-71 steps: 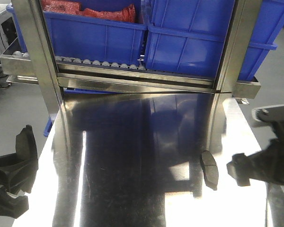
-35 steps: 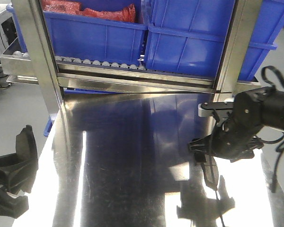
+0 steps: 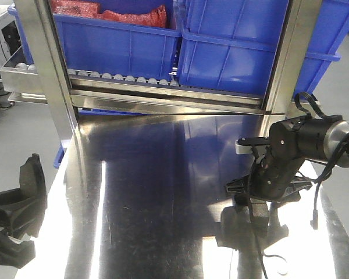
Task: Move and align brake pads A on conveyor
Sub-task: 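Lower the right gripper onto the remaining brake pad and close, then lift the grasped brake pad off the table with the right gripper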
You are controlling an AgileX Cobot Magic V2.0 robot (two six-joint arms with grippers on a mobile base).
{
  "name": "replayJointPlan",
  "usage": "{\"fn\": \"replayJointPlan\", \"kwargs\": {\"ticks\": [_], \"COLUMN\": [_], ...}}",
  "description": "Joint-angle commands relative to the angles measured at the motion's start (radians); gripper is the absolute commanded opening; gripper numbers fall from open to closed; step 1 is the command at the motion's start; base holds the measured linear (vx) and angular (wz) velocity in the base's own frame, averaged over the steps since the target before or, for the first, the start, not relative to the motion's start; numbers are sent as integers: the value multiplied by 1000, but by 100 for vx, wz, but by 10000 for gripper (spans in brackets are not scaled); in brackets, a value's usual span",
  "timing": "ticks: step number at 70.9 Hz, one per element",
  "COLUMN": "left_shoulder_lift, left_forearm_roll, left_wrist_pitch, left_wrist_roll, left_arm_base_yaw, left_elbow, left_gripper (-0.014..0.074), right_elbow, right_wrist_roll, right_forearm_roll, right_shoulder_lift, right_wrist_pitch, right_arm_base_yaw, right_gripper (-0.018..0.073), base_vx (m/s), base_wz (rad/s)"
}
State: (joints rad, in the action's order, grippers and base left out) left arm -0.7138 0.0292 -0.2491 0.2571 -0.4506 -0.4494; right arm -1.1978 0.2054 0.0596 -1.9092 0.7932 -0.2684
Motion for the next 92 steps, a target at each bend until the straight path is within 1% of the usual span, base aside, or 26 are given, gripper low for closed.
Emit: {"fn": "replayJointPlan", "kwargs": {"ticks": [1,23,30,37,55,64,73,85,92], "left_shoulder_lift": [8,8,8,8,8,8,8,8,8], "left_forearm_roll": [1,1,1,1,1,1,1,1,1], "left_wrist_pitch": [99,98,98,98,98,98,98,98,98], "left_wrist_roll": [-2,-2,-2,-2,-1,-1,-1,-1,-1], "left_arm_base_yaw": [-3,-3,-3,-3,-3,-3,-3,-3,-3], "left_elbow": [-30,-30,-30,-30,-30,-30,-30,-30,-30], "left_gripper": [209,209,209,209,209,209,209,209,209], "right_elbow": [-23,-23,-23,-23,-23,-23,-23,-12,39], "right_wrist_roll": [3,3,2,2,-9,-9,-12,-32,-46], "right_forearm_roll": [-1,-2,-2,-2,-2,-2,-2,-1,-1], "right_shoulder_lift": [29,35,35,35,35,38,65,147,225], "right_wrist_pitch": [-21,14,11,9,9,9,2,3,-37], "right_arm_base_yaw": [3,3,3,3,3,3,3,3,3], "right_gripper": [561,463,419,351,143,71,41,41,43], "base_vx": [0,0,0,0,0,0,0,0,0], "base_wz": [0,0,0,0,0,0,0,0,0]}}
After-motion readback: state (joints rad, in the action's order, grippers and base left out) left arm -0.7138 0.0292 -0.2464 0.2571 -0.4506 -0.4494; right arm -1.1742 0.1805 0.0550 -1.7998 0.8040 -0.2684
